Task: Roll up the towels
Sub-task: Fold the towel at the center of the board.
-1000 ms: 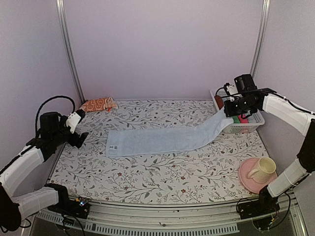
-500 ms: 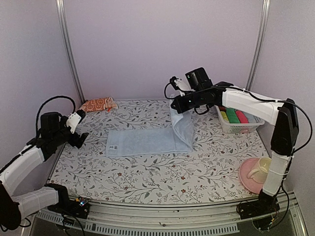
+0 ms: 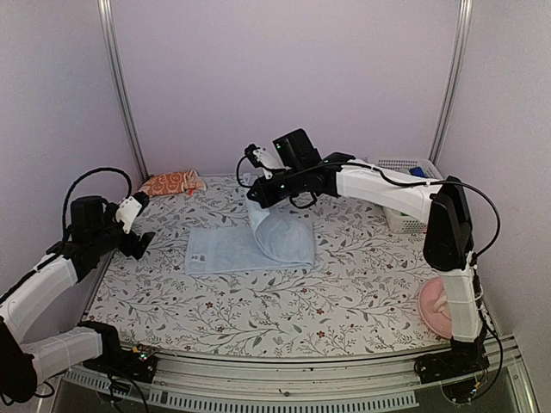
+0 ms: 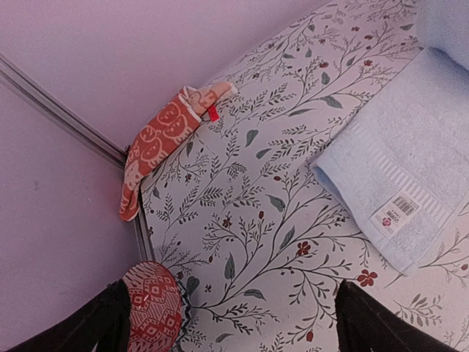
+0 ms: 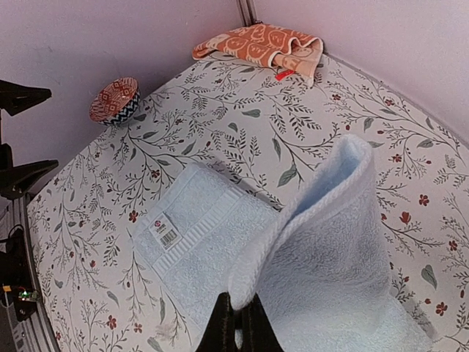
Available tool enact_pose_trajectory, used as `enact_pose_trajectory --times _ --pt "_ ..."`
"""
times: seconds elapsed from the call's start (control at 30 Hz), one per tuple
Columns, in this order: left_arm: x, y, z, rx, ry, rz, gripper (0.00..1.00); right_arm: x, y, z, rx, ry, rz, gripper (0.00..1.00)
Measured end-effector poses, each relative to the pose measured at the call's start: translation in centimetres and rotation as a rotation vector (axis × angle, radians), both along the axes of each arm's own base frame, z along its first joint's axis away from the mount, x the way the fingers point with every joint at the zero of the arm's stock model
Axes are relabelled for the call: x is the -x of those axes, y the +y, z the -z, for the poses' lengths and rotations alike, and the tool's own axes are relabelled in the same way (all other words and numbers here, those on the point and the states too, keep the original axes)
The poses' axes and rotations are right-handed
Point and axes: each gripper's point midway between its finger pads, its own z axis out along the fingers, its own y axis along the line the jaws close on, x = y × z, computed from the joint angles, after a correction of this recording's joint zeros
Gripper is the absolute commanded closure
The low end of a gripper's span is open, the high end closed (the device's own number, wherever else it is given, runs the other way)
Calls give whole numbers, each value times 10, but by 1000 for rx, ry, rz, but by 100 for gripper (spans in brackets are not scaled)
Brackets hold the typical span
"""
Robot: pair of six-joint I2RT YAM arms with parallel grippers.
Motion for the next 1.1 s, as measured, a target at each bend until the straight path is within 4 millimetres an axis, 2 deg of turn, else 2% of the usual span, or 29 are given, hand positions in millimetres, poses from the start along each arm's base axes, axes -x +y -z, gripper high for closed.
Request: enact_pose_trajectory --times 0.37,0.47,0.63,0.97,1.03,1.07,1.1 --pt "0 0 0 0 -1 -1 3 2 30 32 -30 20 -31 98" --pt "0 1 0 0 -2 -2 3 1 33 30 -48 14 -30 98" --pt "0 1 -1 0 -3 -2 3 0 42 14 -98 -20 -37 98" --pt "0 1 -1 0 -4 -2 3 13 61 -4 -168 -31 -100 98" --pt "0 1 -1 1 -4 -2 3 14 65 -1 -173 -25 -107 98" --pt "0 1 -1 1 -4 -2 3 14 70 12 -169 -13 -113 98" --pt "0 1 -1 1 -4 -2 3 14 70 14 -166 -10 -113 98"
